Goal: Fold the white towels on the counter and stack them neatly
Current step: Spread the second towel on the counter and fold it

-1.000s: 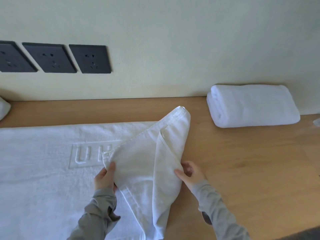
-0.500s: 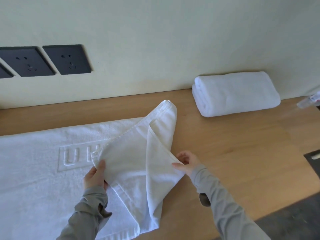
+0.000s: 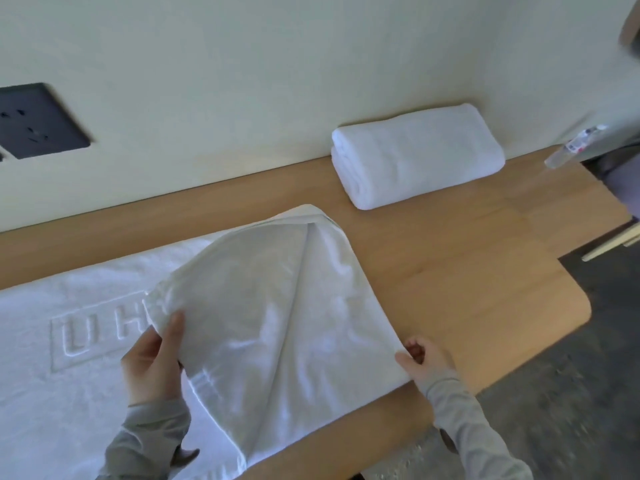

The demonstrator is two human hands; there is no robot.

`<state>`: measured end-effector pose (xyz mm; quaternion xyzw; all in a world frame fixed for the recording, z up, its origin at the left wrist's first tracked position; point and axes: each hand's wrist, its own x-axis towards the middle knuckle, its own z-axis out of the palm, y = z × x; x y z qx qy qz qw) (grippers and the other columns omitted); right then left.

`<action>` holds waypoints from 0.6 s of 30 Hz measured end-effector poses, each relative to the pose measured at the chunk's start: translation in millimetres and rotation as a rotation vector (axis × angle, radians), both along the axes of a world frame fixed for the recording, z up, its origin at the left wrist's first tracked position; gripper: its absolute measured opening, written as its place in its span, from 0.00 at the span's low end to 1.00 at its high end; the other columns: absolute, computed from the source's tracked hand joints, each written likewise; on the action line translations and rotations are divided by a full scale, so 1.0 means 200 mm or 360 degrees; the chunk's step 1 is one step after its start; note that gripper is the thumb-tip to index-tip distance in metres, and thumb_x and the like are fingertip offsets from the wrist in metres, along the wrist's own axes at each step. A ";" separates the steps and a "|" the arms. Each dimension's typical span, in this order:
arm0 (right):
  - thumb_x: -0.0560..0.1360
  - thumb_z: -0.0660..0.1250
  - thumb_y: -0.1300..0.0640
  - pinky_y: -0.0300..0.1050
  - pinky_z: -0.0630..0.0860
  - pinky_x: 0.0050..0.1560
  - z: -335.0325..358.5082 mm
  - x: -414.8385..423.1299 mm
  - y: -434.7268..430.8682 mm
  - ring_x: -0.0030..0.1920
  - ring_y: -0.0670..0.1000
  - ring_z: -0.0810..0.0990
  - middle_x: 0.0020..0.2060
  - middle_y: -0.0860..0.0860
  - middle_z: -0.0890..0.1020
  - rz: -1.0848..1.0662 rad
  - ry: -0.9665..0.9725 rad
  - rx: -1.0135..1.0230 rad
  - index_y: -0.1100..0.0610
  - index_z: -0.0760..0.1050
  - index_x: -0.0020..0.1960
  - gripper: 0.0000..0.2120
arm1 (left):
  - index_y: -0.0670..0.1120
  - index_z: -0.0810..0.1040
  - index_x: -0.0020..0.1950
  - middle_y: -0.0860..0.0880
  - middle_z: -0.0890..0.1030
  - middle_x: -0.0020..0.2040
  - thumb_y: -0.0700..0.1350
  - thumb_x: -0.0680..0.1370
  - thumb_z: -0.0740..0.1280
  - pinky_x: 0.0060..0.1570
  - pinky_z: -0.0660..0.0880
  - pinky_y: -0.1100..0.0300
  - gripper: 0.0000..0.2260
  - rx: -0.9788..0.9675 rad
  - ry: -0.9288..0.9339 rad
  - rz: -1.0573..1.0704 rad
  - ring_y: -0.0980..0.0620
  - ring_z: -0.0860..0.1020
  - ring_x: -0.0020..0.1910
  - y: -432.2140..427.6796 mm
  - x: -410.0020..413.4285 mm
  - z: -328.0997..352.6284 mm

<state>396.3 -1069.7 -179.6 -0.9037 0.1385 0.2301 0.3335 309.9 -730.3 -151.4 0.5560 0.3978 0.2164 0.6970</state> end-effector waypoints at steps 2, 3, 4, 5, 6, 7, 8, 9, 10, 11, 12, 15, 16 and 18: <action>0.71 0.70 0.62 0.39 0.68 0.39 -0.02 -0.01 0.00 0.35 0.48 0.73 0.33 0.46 0.75 -0.0029 -0.0029 -0.0040 0.56 0.73 0.42 0.06 | 0.51 0.80 0.30 0.54 0.71 0.26 0.48 0.75 0.69 0.30 0.68 0.66 0.13 0.0117 -0.0018 -0.0108 0.57 0.69 0.28 -0.07 0.02 0.06; 0.71 0.70 0.61 0.38 0.68 0.39 -0.02 -0.01 0.01 0.34 0.48 0.73 0.33 0.46 0.75 -0.0039 -0.0025 -0.0045 0.55 0.73 0.42 0.05 | 0.49 0.78 0.29 0.56 0.70 0.24 0.48 0.75 0.68 0.26 0.65 0.69 0.14 0.0176 -0.0023 -0.0178 0.59 0.67 0.26 -0.11 0.03 0.09; 0.72 0.70 0.60 0.38 0.68 0.39 -0.02 -0.01 0.01 0.34 0.47 0.73 0.33 0.46 0.75 -0.0033 -0.0018 -0.0057 0.55 0.73 0.42 0.05 | 0.47 0.77 0.29 0.56 0.69 0.23 0.49 0.75 0.68 0.25 0.63 0.69 0.14 0.0234 -0.0037 -0.0258 0.59 0.65 0.25 -0.15 0.05 0.11; 0.72 0.69 0.60 0.39 0.68 0.39 -0.01 -0.01 0.01 0.35 0.48 0.73 0.33 0.45 0.75 -0.0011 -0.0012 -0.0082 0.54 0.73 0.41 0.05 | 0.46 0.76 0.30 0.55 0.70 0.24 0.50 0.73 0.67 0.25 0.63 0.68 0.14 0.0289 -0.0053 -0.0343 0.58 0.65 0.26 -0.19 0.06 0.13; 0.72 0.69 0.60 0.39 0.68 0.39 -0.01 -0.01 0.01 0.35 0.48 0.73 0.33 0.45 0.75 0.0017 -0.0010 -0.0109 0.54 0.73 0.41 0.05 | 0.47 0.76 0.31 0.55 0.71 0.24 0.50 0.72 0.67 0.25 0.64 0.68 0.12 0.0337 -0.0065 -0.0434 0.59 0.65 0.26 -0.24 0.07 0.15; 0.72 0.69 0.60 0.39 0.69 0.39 0.00 0.00 0.01 0.36 0.48 0.74 0.33 0.46 0.75 0.0044 -0.0013 -0.0125 0.54 0.73 0.41 0.05 | 0.49 0.78 0.32 0.54 0.73 0.25 0.50 0.72 0.69 0.26 0.65 0.68 0.10 0.0381 -0.0074 -0.0524 0.60 0.66 0.27 -0.29 0.08 0.16; 0.72 0.69 0.60 0.39 0.69 0.40 0.00 0.00 0.00 0.37 0.49 0.74 0.34 0.47 0.76 0.0067 -0.0020 -0.0139 0.55 0.73 0.41 0.04 | 0.52 0.79 0.34 0.53 0.74 0.26 0.50 0.72 0.71 0.26 0.66 0.68 0.07 0.0439 -0.0079 -0.0610 0.61 0.67 0.27 -0.34 0.10 0.16; 0.72 0.69 0.60 0.38 0.69 0.40 0.00 0.00 -0.01 0.38 0.49 0.74 0.35 0.48 0.75 0.0092 -0.0037 -0.0160 0.55 0.74 0.42 0.04 | 0.53 0.79 0.36 0.51 0.76 0.28 0.48 0.73 0.71 0.27 0.67 0.69 0.06 0.0531 -0.0089 -0.0700 0.62 0.69 0.28 -0.40 0.11 0.15; 0.72 0.69 0.61 0.37 0.69 0.42 0.01 -0.01 -0.02 0.39 0.49 0.74 0.37 0.48 0.75 0.0115 -0.0080 -0.0187 0.56 0.74 0.43 0.04 | 0.53 0.79 0.37 0.51 0.77 0.31 0.47 0.73 0.68 0.29 0.68 0.71 0.05 0.0664 -0.0111 -0.0787 0.63 0.70 0.30 -0.46 0.12 0.15; 0.71 0.70 0.62 0.35 0.68 0.42 0.01 0.00 -0.03 0.40 0.49 0.74 0.39 0.48 0.74 0.0125 -0.0155 -0.0199 0.56 0.74 0.44 0.05 | 0.53 0.79 0.38 0.54 0.78 0.32 0.44 0.73 0.67 0.31 0.69 0.74 0.06 0.0802 -0.0151 -0.0869 0.65 0.73 0.32 -0.54 0.14 0.14; 0.71 0.70 0.63 0.33 0.68 0.42 0.01 0.00 -0.04 0.41 0.49 0.74 0.41 0.48 0.74 0.0098 -0.0237 -0.0163 0.56 0.75 0.45 0.06 | 0.50 0.80 0.39 0.59 0.78 0.34 0.43 0.74 0.66 0.33 0.70 0.75 0.05 0.0928 -0.0190 -0.0954 0.66 0.74 0.34 -0.61 0.15 0.13; 0.73 0.69 0.62 0.38 0.73 0.42 0.03 0.04 -0.04 0.41 0.53 0.77 0.39 0.50 0.78 -0.0100 -0.0253 0.0097 0.55 0.74 0.42 0.05 | 0.44 0.82 0.44 0.55 0.81 0.43 0.45 0.74 0.66 0.33 0.74 0.66 0.07 0.1221 -0.0160 -0.1250 0.60 0.77 0.36 -0.85 0.16 0.04; 0.75 0.67 0.60 0.43 0.75 0.44 0.04 0.05 -0.04 0.41 0.54 0.78 0.38 0.51 0.79 -0.0148 -0.0184 0.0159 0.54 0.74 0.40 0.06 | 0.44 0.83 0.45 0.53 0.82 0.45 0.44 0.74 0.68 0.33 0.75 0.64 0.06 0.1270 -0.0123 -0.1366 0.56 0.79 0.37 -0.92 0.16 0.00; 0.77 0.63 0.60 0.49 0.76 0.45 0.04 0.08 -0.05 0.39 0.54 0.78 0.35 0.52 0.80 -0.0226 -0.0059 0.0272 0.54 0.74 0.38 0.10 | 0.47 0.85 0.40 0.53 0.84 0.42 0.44 0.68 0.74 0.28 0.76 0.64 0.03 0.1429 -0.0057 -0.1583 0.54 0.82 0.36 -1.02 0.14 -0.07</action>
